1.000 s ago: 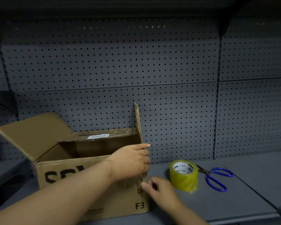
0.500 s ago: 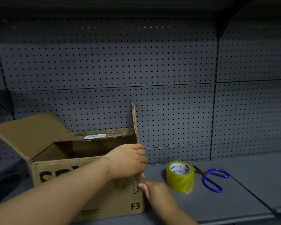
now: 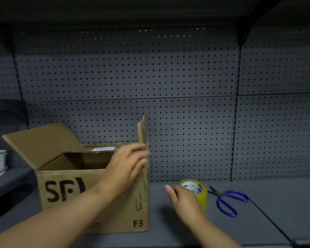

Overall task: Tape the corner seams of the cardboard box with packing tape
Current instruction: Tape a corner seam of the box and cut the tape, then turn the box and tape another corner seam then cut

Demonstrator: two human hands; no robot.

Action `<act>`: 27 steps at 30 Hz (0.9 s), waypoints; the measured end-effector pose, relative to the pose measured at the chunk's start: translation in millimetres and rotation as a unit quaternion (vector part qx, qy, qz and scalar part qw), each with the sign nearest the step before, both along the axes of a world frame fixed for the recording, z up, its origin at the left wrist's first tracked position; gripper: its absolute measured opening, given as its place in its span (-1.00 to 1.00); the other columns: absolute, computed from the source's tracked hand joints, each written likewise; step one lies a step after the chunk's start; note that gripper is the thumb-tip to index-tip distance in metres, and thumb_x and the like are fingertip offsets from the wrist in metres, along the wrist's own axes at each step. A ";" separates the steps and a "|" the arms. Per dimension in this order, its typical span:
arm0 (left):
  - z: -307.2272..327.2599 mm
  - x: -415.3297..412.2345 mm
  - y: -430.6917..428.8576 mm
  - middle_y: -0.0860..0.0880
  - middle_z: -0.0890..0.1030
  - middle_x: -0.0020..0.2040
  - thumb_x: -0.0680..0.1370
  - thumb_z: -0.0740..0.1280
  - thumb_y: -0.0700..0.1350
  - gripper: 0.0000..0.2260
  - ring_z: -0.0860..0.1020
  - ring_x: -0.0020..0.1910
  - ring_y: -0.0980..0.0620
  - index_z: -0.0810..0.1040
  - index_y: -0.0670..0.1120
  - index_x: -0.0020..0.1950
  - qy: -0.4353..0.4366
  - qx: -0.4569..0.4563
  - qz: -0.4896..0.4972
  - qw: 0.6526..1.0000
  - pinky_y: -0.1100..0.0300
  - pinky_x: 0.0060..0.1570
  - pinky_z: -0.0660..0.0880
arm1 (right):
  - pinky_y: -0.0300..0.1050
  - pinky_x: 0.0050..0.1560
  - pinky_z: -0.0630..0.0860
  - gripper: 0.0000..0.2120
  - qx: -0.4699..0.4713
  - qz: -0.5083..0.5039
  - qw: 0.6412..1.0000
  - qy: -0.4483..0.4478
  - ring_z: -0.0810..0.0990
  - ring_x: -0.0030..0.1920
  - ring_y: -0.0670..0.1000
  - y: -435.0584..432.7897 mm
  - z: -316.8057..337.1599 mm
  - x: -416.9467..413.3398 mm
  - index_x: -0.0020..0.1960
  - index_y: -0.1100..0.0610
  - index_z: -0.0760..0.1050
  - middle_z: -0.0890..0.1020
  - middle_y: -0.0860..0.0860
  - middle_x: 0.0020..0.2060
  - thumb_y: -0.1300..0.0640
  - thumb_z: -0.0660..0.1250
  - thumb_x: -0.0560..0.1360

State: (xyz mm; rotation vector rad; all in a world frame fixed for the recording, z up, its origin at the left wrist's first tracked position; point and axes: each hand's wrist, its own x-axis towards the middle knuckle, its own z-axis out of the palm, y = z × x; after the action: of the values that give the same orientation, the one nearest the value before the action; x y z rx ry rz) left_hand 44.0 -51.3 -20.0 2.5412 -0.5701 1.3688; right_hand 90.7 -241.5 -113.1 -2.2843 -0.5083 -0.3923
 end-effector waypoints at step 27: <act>12.5 -133.9 0.4 0.21 0.68 -0.08 0.44 0.37 -0.02 -0.78 0.62 -0.04 0.24 0.53 0.04 0.07 0.290 -0.424 -0.007 0.858 0.29 0.05 0.50 | 0.04 0.38 0.29 -0.38 0.098 0.091 0.988 0.077 0.28 0.42 0.08 1.3 67.2 -0.5 0.48 0.09 0.10 0.27 0.04 0.45 -0.15 0.16 0.53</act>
State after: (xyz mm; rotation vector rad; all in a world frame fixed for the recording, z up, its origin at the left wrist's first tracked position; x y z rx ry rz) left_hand -89.9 -50.9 -7.6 1.9953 0.1296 0.5520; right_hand 90.3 -240.2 -45.8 -2.0406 -0.5683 -0.1665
